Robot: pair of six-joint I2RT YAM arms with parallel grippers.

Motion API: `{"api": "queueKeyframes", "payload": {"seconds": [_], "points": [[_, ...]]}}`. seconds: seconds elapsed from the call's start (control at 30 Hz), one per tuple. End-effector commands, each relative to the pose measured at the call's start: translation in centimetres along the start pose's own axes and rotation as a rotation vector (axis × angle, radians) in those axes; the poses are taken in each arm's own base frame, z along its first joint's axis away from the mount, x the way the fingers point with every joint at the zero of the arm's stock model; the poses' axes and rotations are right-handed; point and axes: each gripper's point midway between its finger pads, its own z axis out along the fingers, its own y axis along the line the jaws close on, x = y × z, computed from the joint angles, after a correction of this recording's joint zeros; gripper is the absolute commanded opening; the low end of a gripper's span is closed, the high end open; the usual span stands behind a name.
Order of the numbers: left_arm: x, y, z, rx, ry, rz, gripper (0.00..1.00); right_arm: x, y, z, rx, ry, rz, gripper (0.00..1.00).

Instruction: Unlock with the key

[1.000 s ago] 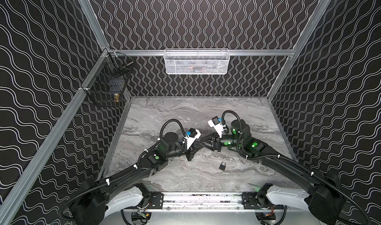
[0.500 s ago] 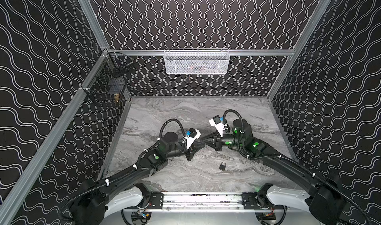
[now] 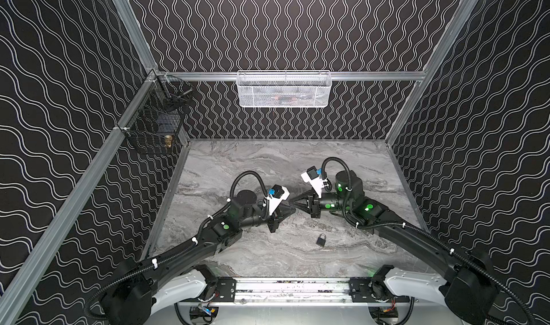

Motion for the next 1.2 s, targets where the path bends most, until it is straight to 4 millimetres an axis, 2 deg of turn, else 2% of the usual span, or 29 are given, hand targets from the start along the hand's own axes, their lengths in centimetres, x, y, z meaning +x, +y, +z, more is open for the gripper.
{"api": "queueKeyframes", "payload": {"seconds": [0.0, 0.13, 0.27, 0.37, 0.47, 0.63, 0.77, 0.97, 1.17], "points": [[-1.5, -0.7, -0.1, 0.032, -0.045, 0.032, 0.00, -0.4, 0.1, -0.2, 0.003, -0.008, -0.012, 0.00], [-1.9, -0.5, -0.1, 0.020, -0.054, 0.019, 0.00, -0.9, 0.3, -0.4, 0.006, -0.028, -0.010, 0.00], [-2.2, 0.0, -0.5, -0.019, -0.063, -0.016, 0.51, -2.1, 0.2, -0.9, 0.028, -0.078, 0.021, 0.00], [-2.4, 0.5, -1.1, -0.057, -0.088, -0.074, 0.69, -3.1, 0.3, -0.8, 0.016, -0.112, 0.066, 0.00], [-3.1, 1.6, -2.2, -0.141, -0.142, -0.176, 0.72, -3.8, -1.0, -0.8, 0.082, -0.156, 0.129, 0.00], [-4.3, 4.3, -4.9, -0.299, -0.326, -0.463, 0.73, -5.2, -3.0, -1.4, 0.161, -0.286, 0.237, 0.00], [-5.8, 4.9, -6.3, -0.293, -0.472, -0.627, 0.73, -6.0, -3.1, -1.0, 0.135, -0.342, 0.281, 0.00], [-7.9, 5.1, -6.2, -0.197, -0.595, -0.834, 0.72, -6.9, -2.7, -0.6, 0.109, -0.439, 0.328, 0.00], [-10.5, 4.4, -6.0, -0.096, -0.695, -0.873, 0.65, -8.3, -1.2, -0.5, 0.080, -0.521, 0.352, 0.00]]}}
